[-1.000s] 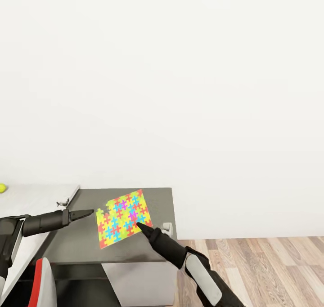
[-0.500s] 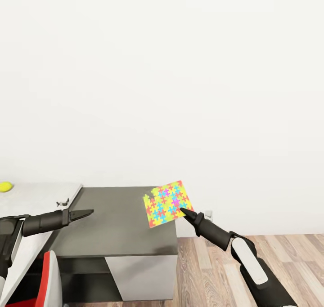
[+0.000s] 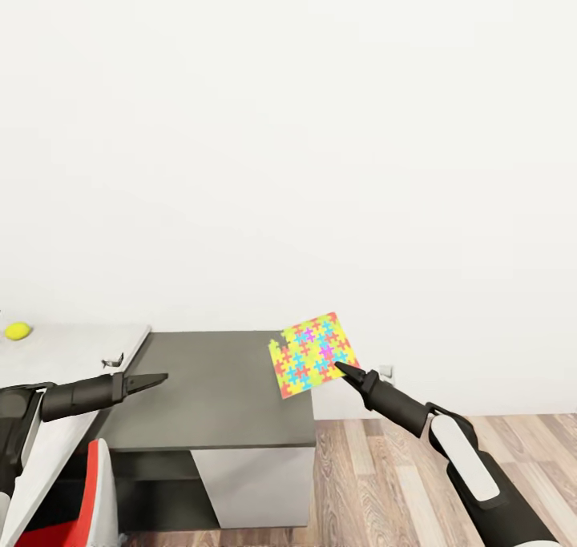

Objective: Put all the toys in the child's room - the three board games (two on the bed and one on the table), the two jigsaw puzzles on the table, and the tennis ball on the table - inside the toy box on the table in the child's room.

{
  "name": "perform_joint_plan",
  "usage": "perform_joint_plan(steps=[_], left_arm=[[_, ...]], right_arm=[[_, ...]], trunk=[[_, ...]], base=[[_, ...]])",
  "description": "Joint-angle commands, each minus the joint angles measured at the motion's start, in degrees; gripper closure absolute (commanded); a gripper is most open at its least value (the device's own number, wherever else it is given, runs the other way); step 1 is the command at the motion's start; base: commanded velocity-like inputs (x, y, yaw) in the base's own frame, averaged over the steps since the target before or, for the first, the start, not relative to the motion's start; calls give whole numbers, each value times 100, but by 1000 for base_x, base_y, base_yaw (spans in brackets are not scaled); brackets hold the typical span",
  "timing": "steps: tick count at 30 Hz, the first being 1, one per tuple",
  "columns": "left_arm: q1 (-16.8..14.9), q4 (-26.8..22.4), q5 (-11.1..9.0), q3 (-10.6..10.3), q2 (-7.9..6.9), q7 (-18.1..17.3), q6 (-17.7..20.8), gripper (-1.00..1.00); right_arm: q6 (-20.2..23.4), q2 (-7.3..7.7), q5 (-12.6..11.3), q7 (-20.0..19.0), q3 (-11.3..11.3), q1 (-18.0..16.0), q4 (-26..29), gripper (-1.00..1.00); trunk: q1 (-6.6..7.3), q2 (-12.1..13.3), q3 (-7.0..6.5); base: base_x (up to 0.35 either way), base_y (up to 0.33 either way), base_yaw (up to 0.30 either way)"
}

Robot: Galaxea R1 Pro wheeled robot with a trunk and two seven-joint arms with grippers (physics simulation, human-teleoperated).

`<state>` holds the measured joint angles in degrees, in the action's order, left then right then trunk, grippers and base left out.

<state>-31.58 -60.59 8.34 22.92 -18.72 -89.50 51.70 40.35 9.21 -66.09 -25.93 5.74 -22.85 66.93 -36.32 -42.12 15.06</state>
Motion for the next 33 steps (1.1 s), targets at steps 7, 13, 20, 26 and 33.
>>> perform_joint_plan(steps=[7, 13, 20, 26, 33], left_arm=[[-5, -5, 58, 10, 5, -50, 60, -100], [-4, -5, 55, 14, 0, -50, 60, -100], [-6, -19, 53, 34, -24, -50, 100, -100], [-6, -46, 60, 25, -9, -50, 209, -100], [-7, -58, 73, -61, 17, -50, 226, -100]], right_arm=[[-35, 23, -17, 0, -34, 0, -14, 100], [-35, 50, -20, 42, -50, 0, 25, 100], [-3, 94, -25, -2, -63, 4, 101, 100], [-11, 481, 166, 5, -74, -30, 138, 100], [-351, 620, 307, -51, -65, 22, 360, 100]], trunk=[[153, 276, -118], [285, 516, -226], [439, 797, -351], [571, 1038, -459], [724, 1318, -596]], base=[[-7, 0, 0], [0, 0, 0], [0, 0, 0], [-2, 0, 0], [-215, 0, 0]])
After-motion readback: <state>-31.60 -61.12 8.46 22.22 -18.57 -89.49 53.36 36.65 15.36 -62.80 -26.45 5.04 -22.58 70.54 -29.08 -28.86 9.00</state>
